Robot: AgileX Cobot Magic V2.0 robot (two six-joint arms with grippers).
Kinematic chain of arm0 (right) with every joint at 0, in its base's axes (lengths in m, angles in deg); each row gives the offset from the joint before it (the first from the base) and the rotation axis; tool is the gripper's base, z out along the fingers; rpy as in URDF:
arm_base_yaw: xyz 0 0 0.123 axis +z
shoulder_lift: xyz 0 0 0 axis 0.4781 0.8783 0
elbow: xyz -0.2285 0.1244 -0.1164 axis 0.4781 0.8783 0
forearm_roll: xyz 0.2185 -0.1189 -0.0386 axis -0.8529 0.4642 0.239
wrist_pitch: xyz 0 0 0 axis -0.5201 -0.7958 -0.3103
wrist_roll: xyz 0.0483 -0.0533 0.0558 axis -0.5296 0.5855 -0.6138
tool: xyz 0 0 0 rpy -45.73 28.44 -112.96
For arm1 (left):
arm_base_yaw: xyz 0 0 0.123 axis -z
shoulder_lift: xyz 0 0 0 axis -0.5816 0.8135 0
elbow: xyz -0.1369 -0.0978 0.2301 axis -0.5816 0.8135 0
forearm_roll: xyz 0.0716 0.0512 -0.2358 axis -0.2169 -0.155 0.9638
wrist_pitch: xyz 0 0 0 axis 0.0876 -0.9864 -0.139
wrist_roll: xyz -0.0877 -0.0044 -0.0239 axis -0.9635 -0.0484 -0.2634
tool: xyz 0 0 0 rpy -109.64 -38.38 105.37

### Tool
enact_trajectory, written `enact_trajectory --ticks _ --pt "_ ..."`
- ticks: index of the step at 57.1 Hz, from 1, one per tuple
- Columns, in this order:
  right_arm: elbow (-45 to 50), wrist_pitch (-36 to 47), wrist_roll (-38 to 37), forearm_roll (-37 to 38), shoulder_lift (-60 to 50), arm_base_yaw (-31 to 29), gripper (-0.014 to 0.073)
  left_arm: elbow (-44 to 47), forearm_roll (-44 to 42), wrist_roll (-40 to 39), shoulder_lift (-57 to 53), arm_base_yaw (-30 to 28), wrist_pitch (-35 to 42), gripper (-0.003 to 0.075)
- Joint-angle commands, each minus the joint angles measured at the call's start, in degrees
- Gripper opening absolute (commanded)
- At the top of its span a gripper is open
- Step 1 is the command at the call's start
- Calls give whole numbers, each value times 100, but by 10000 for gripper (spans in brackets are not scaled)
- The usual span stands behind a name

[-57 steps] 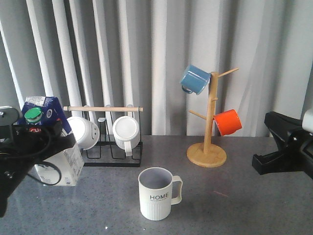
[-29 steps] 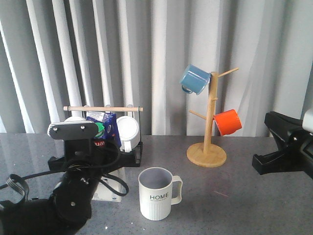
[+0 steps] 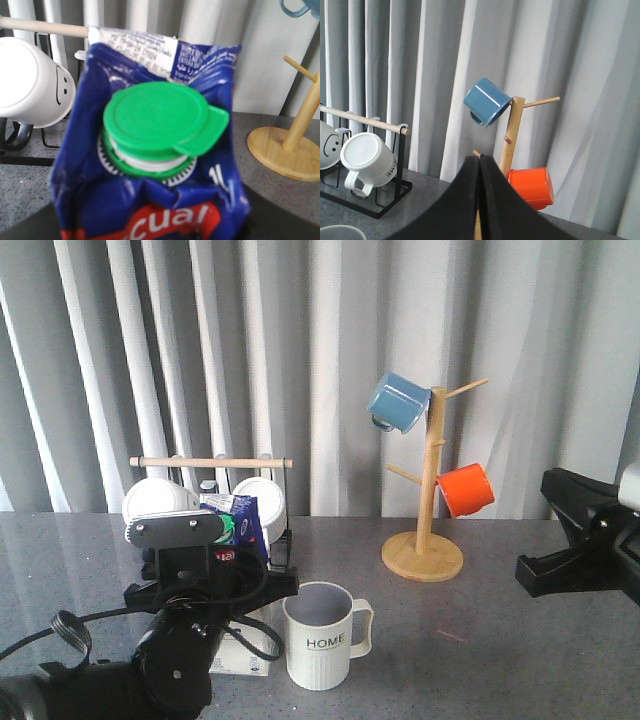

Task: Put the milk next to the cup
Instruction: 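Carry the milk carton with the left gripper beside the white mug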

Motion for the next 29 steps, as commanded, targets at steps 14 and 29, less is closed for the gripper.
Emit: enact_trajectory --ticks 14,29 --pt "-139 391 6 11 -112 -29 -8 -53 -140 -94 20 24 386 -6" --pt "-139 391 6 11 -112 -29 -8 -53 -146 -96 73 24 394 -6"
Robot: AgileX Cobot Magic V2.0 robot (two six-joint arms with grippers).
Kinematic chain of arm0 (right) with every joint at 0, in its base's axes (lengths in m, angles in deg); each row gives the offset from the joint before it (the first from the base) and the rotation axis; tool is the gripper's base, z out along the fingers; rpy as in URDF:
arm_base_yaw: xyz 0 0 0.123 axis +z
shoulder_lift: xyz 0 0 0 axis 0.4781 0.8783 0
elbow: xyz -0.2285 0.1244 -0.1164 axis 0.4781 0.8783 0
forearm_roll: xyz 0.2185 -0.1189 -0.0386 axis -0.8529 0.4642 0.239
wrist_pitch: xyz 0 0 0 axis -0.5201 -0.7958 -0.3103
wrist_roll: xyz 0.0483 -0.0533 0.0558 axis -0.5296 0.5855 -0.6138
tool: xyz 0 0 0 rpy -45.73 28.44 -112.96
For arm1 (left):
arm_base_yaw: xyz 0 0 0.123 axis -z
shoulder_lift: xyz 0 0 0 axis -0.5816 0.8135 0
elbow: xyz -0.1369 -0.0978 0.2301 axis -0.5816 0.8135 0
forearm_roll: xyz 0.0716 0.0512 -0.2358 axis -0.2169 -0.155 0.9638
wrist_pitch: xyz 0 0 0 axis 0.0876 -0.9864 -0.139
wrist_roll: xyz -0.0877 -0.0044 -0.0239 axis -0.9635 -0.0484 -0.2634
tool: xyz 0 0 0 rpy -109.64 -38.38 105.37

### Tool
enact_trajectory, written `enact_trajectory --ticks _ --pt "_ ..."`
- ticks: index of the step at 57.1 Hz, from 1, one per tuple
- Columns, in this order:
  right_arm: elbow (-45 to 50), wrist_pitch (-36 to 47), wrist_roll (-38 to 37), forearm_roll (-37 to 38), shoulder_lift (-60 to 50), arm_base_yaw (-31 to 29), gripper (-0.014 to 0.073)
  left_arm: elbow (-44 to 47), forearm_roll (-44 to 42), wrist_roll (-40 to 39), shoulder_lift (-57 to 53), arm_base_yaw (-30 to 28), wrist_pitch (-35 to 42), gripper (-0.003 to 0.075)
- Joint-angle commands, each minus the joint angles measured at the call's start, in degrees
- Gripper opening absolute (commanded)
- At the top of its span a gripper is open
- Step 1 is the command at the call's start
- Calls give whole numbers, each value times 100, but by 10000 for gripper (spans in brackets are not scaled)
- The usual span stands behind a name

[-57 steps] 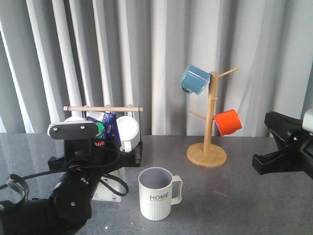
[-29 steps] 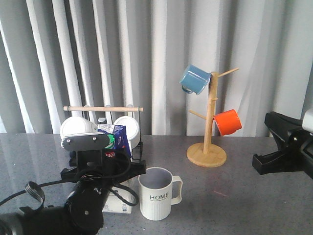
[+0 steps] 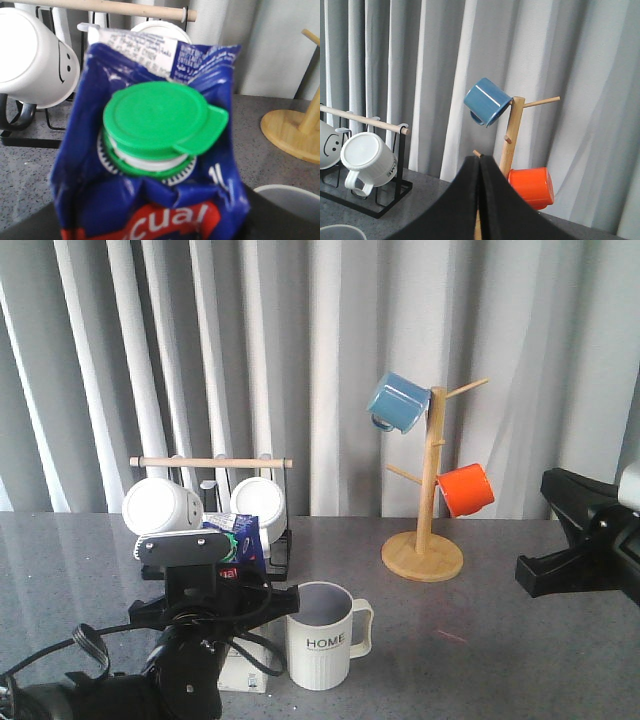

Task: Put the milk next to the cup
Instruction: 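Carry the milk carton with the left gripper beside the white mug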

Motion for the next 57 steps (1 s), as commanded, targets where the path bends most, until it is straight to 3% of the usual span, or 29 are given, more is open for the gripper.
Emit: enact_trajectory --ticks 1,44,52,57 --pt "-139 397 6 11 -112 -29 -8 -109 -157 -23 -232 24 252 -6" --pt "-139 397 6 11 -112 -29 -8 -109 -5 -3 -232 18 272 10" --pt "-139 397 6 11 -112 -29 -8 -109 -5 -3 -239 18 265 106" --pt "-139 397 6 11 -112 -29 -8 -116 -5 -3 -239 18 271 232"
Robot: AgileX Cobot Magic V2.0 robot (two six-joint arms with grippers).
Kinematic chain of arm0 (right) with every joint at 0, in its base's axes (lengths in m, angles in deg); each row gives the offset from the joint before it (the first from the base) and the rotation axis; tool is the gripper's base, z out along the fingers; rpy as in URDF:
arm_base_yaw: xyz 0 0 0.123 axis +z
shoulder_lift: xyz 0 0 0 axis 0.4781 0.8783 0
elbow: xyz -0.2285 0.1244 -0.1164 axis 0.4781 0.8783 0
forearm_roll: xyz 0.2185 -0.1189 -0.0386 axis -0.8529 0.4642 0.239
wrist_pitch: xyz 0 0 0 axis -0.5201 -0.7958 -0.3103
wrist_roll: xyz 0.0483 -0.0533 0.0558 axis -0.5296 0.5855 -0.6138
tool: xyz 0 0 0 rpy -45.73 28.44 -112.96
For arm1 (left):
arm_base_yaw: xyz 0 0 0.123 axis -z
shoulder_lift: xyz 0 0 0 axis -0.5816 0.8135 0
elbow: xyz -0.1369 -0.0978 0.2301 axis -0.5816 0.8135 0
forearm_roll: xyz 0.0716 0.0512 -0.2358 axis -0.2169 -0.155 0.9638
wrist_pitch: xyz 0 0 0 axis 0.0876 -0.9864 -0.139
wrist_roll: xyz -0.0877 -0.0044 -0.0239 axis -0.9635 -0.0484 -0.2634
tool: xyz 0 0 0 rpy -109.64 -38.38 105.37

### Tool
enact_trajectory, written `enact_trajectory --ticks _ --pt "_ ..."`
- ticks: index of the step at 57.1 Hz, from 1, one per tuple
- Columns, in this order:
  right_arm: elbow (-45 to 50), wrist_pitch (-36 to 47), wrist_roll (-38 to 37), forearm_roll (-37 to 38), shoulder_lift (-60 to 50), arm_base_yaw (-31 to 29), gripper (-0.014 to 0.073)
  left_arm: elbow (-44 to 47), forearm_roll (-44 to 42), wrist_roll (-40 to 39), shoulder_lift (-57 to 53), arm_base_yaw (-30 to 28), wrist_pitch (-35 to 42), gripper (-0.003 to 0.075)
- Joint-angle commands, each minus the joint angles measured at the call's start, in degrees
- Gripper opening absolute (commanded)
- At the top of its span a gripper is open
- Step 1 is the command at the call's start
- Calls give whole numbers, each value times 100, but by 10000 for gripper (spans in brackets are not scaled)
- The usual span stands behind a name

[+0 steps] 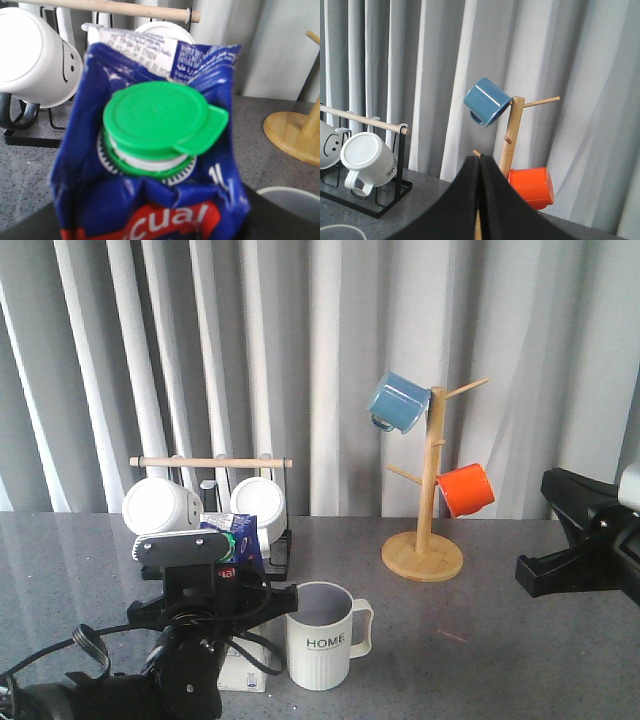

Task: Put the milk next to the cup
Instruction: 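Carry the milk carton with the left gripper beside the white mug, then lower the carton onto the table, open the left gripper and withdraw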

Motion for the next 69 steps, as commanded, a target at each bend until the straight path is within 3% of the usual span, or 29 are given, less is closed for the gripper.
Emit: enact_trajectory --ticks 1,14,31,38,45,49,54,59,69 --pt "-139 397 6 11 -112 -29 -8 -116 -63 -3 -246 18 221 259" --pt "-139 397 6 11 -112 -29 -8 -116 -63 472 -251 18 227 722" --pt "-139 397 6 11 -112 -29 -8 -116 -109 643 -1023 18 182 707" --pt "-139 397 6 11 -112 -29 -8 -116 -280 647 -1644 18 187 662" --pt "-139 397 6 11 -112 -29 -8 -116 -199 647 -2344 18 168 512" --pt "-139 397 6 11 -112 -29 -8 -116 -62 691 -2627 18 168 341" --pt "-139 397 6 11 -112 -29 -8 -109 -38 1327 -2842 18 -24 -14" --pt "-139 397 6 11 -112 -29 -8 -109 84 2004 -2881 18 17 -8" --pt "-139 397 6 11 -112 -29 -8 -117 205 2120 -2874 18 30 -7"
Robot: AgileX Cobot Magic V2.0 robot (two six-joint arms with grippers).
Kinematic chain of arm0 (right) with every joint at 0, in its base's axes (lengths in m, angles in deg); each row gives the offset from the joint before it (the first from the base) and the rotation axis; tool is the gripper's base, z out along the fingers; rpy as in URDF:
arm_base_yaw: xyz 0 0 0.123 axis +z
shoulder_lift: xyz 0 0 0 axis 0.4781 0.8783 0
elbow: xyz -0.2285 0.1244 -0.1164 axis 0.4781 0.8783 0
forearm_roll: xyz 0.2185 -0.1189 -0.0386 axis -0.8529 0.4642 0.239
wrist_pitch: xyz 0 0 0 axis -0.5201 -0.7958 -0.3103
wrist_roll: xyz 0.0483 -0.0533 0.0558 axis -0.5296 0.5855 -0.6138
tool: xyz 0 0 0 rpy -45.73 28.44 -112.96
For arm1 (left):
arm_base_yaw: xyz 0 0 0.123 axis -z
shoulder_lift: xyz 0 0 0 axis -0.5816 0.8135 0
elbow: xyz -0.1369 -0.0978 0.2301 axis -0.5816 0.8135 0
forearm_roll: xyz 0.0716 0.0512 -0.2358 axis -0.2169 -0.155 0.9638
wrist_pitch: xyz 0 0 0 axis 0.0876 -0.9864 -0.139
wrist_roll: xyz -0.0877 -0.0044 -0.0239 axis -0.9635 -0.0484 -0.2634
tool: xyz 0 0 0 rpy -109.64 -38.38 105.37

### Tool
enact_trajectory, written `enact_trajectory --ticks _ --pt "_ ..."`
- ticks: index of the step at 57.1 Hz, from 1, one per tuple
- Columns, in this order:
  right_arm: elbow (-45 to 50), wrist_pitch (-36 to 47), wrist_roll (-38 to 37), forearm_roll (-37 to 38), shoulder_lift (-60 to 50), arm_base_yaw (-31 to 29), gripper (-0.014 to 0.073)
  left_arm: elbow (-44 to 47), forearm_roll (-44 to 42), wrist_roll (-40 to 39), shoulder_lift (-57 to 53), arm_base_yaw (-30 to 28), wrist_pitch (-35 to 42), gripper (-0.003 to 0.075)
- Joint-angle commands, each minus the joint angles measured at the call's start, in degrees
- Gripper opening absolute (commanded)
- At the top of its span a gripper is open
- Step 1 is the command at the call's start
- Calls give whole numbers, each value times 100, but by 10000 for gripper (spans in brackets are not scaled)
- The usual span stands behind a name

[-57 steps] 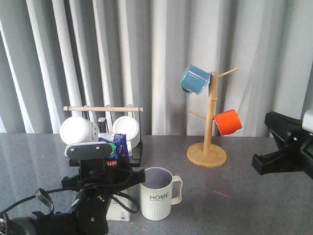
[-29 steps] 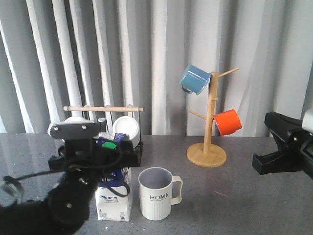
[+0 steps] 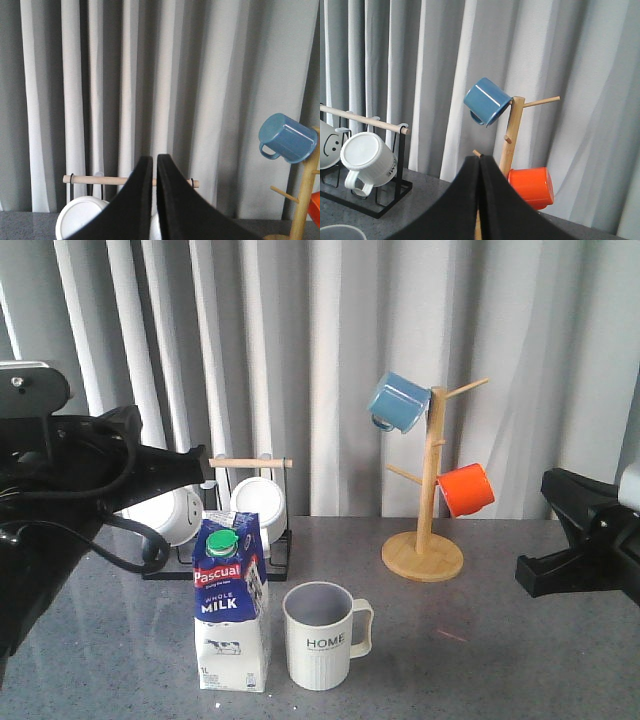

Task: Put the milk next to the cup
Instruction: 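Lower the carton onto the table, open the left gripper and withdraw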

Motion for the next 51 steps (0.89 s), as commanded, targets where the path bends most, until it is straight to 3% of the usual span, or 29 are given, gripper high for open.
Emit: enact_trajectory --ticks 1,6,16,25,30,39,51 --pt "-139 397 6 11 -112 -29 -8 -159 -134 88 -162 18 170 -7" --pt "-139 397 6 11 -112 -29 -8 -159 -44 -68 -164 23 125 -7" --pt "-139 397 6 11 -112 -29 -8 -559 -672 -1935 -193 283 -729 -7" --pt "-139 401 6 11 -112 -29 -8 -768 -3136 -2768 -198 734 -2469 -7" --pt "-139 394 6 9 -112 -29 -8 -602 -4033 -3160 -199 751 -3084 -7" --pt "-139 399 6 9 -112 -29 -8 689 -5257 -4626 -783 294 -2703 -7" --pt "-139 399 6 9 -112 -29 -8 3056 -5407 -5463 -2498 -927 -1887 -7"
